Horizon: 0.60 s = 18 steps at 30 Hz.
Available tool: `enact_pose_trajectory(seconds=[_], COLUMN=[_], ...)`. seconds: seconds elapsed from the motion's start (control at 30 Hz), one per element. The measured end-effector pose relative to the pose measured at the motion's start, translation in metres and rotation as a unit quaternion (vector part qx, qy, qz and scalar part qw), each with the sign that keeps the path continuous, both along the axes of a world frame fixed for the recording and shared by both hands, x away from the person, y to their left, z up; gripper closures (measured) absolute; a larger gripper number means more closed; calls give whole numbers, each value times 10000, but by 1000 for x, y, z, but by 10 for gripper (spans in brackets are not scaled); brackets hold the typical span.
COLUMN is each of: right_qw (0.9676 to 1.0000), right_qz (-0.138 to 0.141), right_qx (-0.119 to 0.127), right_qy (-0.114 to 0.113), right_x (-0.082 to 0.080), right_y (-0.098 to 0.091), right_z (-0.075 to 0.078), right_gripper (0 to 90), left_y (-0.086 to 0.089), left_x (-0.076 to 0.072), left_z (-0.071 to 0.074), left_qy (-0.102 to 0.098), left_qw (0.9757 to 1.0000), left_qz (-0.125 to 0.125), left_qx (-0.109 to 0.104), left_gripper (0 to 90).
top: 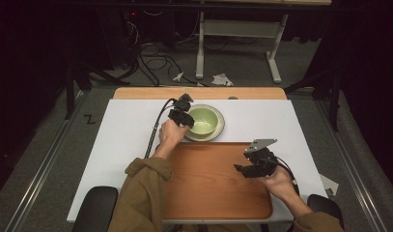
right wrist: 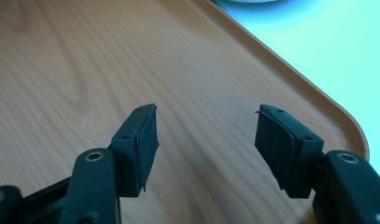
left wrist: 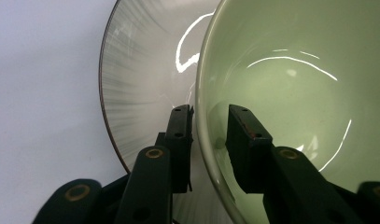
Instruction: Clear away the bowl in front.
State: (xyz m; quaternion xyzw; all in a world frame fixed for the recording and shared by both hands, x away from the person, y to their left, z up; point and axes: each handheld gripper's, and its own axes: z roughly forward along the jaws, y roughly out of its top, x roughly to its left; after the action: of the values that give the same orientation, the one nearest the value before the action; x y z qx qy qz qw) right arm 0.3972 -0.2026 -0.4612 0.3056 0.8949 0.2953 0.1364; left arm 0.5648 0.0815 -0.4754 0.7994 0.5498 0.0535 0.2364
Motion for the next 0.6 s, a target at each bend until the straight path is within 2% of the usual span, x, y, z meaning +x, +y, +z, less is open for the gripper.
enact_pose_trajectory(seconds=[0.33, 0.6], right_qw=[10000, 10000], right_qz=[13, 52], right_qx=[0, -42], right_qy=[6, -11], right_x=[0, 0], right_y=[0, 1], right_z=[0, 0], right_gripper=[394, 394], left_y=[3, 5], left_x=[3, 3], left_z=[0, 1], left_qy=[94, 69], left_qw=[9994, 9979], left_qz=[204, 335], left_qx=[-274, -558], left_gripper=[777, 828])
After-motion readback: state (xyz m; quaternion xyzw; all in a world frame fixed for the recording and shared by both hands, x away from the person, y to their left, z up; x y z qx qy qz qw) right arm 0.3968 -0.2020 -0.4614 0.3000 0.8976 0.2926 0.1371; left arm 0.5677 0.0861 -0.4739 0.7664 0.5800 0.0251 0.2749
